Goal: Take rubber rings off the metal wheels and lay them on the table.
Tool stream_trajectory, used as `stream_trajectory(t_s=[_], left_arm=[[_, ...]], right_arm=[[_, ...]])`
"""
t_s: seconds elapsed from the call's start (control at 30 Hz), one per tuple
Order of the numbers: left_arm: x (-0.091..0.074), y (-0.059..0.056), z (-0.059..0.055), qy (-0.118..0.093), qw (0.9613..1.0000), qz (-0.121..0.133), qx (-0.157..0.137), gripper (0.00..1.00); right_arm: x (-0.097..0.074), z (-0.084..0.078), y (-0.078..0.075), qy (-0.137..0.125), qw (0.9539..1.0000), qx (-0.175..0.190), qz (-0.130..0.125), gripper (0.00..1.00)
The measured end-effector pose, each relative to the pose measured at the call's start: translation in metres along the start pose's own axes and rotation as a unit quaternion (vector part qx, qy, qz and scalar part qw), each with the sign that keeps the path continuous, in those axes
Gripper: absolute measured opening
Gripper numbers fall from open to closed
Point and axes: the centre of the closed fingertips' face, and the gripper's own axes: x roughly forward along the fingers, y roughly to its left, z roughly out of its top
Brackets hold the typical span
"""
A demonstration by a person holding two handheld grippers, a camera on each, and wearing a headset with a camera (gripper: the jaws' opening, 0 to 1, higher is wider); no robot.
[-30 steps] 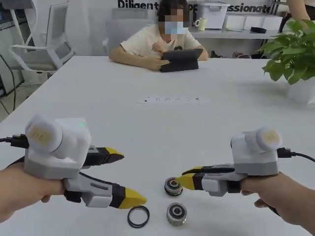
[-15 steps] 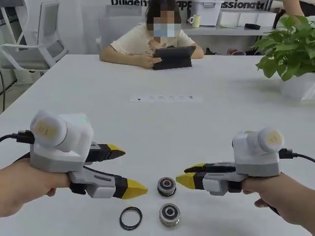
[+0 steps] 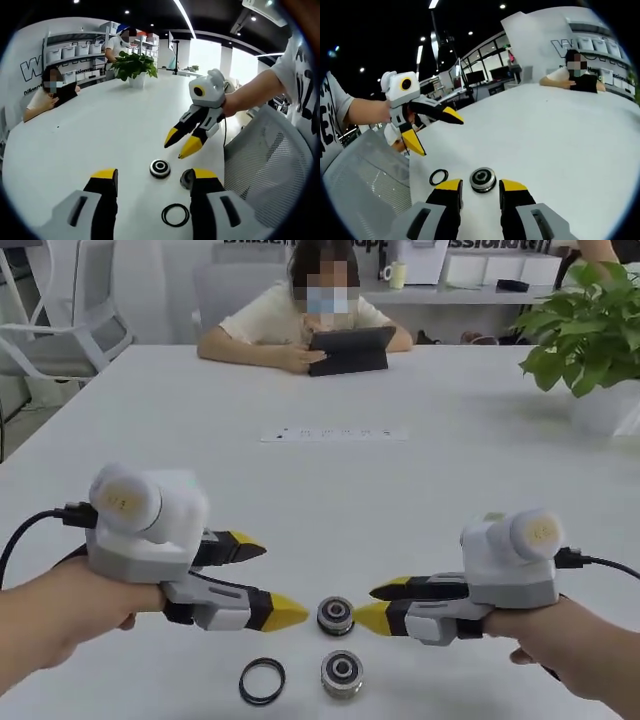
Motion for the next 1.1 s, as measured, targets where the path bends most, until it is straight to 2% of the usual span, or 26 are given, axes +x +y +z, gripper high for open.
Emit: stream_trajectory(t_s=[0.4, 1.1], left_arm=[[0.019, -0.001, -0.011, 0.015, 0.9998, -0.009, 0.001, 0.49], [0.045, -0.014, -0.022, 0.029, 0.9991, -0.03, 0.003, 0.36]], right_arm=[[0.009, -0.013, -0.005, 0.018, 0.9995, -0.024, -0.007, 0.27], [0.022, -0.025, -0.006, 0.034, 0.9985, -0.042, -0.003, 0.22]])
